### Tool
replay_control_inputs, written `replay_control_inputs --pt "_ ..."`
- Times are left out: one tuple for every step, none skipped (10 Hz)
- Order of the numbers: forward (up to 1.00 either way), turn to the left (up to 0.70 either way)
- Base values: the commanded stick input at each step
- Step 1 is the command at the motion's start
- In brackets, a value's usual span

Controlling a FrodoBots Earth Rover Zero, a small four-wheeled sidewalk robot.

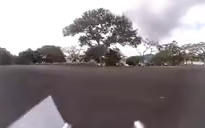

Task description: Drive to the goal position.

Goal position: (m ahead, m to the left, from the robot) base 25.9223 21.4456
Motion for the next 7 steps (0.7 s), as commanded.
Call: replay_control_inputs --pt "0.0 1.0" --pt "0.0 1.0" --pt "0.0 1.0" --pt "0.0 1.0" --pt "0.0 1.0" --pt "0.0 1.0" --pt "0.0 1.0"
